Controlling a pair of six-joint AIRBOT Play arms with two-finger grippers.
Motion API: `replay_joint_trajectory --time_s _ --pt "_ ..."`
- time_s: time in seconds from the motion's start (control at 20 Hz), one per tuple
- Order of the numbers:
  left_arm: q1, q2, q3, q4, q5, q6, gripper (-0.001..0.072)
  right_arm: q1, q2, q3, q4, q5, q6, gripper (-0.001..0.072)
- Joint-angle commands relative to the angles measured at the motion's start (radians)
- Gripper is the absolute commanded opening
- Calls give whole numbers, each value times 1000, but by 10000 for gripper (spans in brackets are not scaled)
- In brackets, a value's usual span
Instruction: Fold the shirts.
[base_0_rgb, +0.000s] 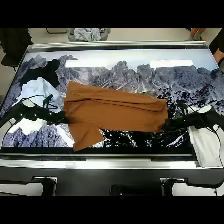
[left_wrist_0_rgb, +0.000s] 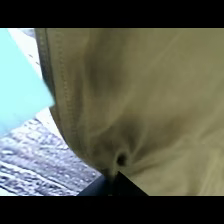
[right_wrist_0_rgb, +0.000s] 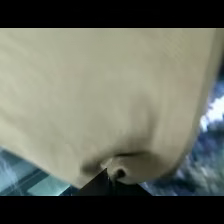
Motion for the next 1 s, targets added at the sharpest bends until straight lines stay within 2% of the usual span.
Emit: replay_joint_trajectory --time_s 0.0,0.15,0.2,0.35,0.45,0.5,0.65,0.75,0.95 --pt "5 31 66 11 -81 31 26 26 28 58 6 -22 -24 40" --pt "8 206 257 46 -80 15 26 25 191 253 -25 70 -195 41" --pt "11 284 352 47 -80 14 27 25 277 349 -67 67 -209 41" --pt "23 495 669 49 -60 -4 28 26 558 635 -202 -60 -210 42" --pt "22 607 813 74 23 -2 28 26 735 749 -221 -153 -284 42" --pt "13 658 848 74 52 26 28 26 808 772 -223 -182 -286 42" --pt "8 769 877 82 60 10 28 25 948 784 -298 -149 -261 42" --pt "8 821 877 109 65 -11 27 26 993 785 -383 -113 -183 42" --pt "8 874 890 168 70 -11 27 26 996 821 -388 -49 -162 41"
